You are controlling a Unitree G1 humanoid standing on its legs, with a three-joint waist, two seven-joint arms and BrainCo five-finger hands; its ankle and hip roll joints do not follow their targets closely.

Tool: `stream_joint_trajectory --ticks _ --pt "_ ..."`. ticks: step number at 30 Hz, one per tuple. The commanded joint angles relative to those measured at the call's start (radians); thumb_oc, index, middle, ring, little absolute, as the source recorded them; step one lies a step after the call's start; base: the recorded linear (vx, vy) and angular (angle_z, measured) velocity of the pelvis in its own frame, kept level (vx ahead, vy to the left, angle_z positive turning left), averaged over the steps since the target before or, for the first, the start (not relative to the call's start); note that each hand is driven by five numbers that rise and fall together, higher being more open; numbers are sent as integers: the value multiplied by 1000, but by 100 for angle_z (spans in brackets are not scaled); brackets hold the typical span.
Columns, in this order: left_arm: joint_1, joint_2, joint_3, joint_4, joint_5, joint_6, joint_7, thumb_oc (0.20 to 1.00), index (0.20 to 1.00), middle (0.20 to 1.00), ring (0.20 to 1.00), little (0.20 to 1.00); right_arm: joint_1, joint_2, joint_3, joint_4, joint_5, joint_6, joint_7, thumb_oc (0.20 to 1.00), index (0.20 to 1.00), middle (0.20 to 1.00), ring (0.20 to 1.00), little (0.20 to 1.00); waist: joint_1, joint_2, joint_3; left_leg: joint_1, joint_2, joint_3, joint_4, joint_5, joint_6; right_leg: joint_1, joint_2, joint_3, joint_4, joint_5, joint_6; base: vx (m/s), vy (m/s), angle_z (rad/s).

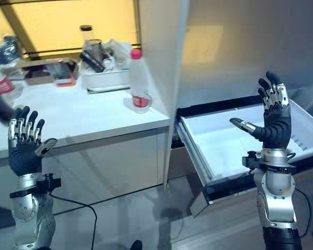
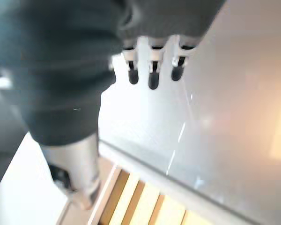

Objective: Take the drinks into the refrigerator

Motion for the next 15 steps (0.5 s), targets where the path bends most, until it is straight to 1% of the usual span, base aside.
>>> stream_joint_trajectory --ticks 1,4,10,11,15 --pt "-33 72 35 -8 87 -30 49 1000 1000 1000 1000 1000 -33 6 -37 -25 20 -48 -12 1000 1000 1000 1000 1000 15 -26 -38 18 -37 11 16 -77 57 -47 -20 -26 185 -140 -9 157 -157 84" --pt "-42 79 33 -28 77 -39 48 1000 1000 1000 1000 1000 -32 7 -31 -17 24 -46 -14 1000 1000 1000 1000 1000 18 -24 -38 16 -39 4 16 -75 54 -45 -21 -30 181 -140 -9 4 -7 23" --pt "-27 73 38 -42 79 -23 46 1000 1000 1000 1000 1000 -31 14 -22 -6 25 -35 -5 1000 1000 1000 1000 1000 17 -15 -41 20 -37 16 11 -77 59 -38 -23 -18 164 -133 -8 3 5 0" --pt "-30 86 30 -38 86 -12 38 1000 1000 1000 1000 1000 -36 14 -17 -4 22 -31 -1 1000 1000 1000 1000 1000 11 -10 -40 22 -39 23 10 -79 62 -40 -24 -10 160 -130 -6 0 0 0" --pt "-46 111 20 -32 109 -1 36 1000 1000 1000 1000 1000 -43 16 -2 -4 23 -24 8 1000 1000 1000 1000 1000 5 -2 -39 27 -37 38 6 -79 65 -41 -25 2 158 -127 -5 15 28 -4"
